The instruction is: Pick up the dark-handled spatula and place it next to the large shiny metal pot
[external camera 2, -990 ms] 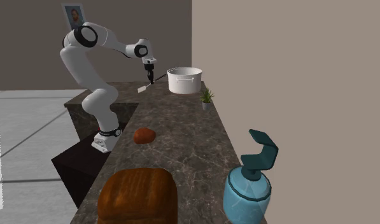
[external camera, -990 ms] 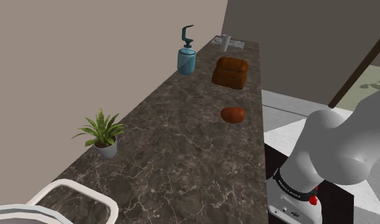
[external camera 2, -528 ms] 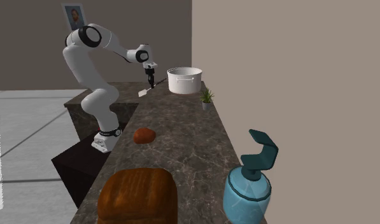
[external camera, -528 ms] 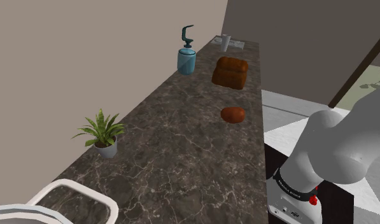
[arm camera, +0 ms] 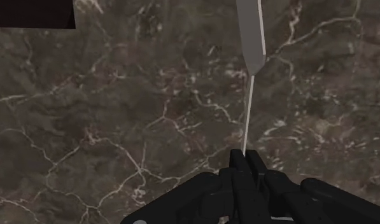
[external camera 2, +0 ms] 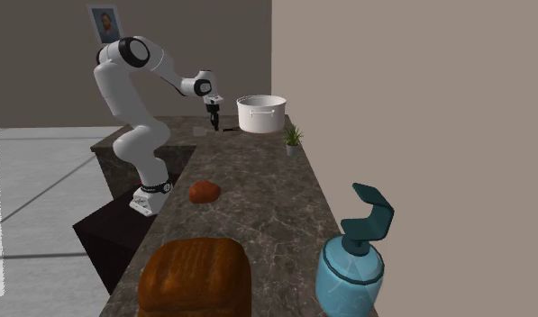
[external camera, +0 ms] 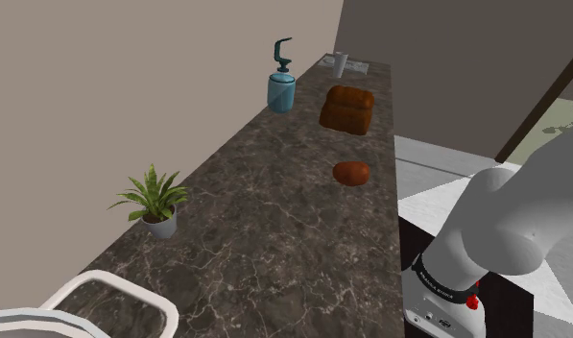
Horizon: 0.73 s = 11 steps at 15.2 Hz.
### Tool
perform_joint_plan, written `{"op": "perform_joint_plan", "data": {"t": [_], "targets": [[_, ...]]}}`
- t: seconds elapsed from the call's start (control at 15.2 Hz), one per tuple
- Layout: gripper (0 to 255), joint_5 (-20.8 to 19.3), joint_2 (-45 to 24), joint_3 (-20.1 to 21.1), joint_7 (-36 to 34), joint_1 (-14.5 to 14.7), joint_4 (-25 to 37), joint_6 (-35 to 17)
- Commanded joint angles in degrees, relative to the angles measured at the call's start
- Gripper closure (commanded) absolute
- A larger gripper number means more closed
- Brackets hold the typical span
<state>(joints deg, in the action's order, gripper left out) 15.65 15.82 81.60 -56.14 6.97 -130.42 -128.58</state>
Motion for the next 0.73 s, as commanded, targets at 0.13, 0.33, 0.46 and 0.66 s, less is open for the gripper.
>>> {"op": "perform_joint_plan", "data": {"t": [0.13, 0.33, 0.46, 0.66], "targets": [[255, -1.1, -1.6, 6.7, -1.0, -6.0, -1.3, -3.4], [255, -1.0, -1.5, 6.7, -0.9, -6.0, -1.3, -3.4], [255, -1.0, -1.5, 6.7, -0.9, -6.0, -1.3, -3.4], [0, -1.0, -1.5, 6.8, -0.9, -6.0, -1.3, -3.4]]}}
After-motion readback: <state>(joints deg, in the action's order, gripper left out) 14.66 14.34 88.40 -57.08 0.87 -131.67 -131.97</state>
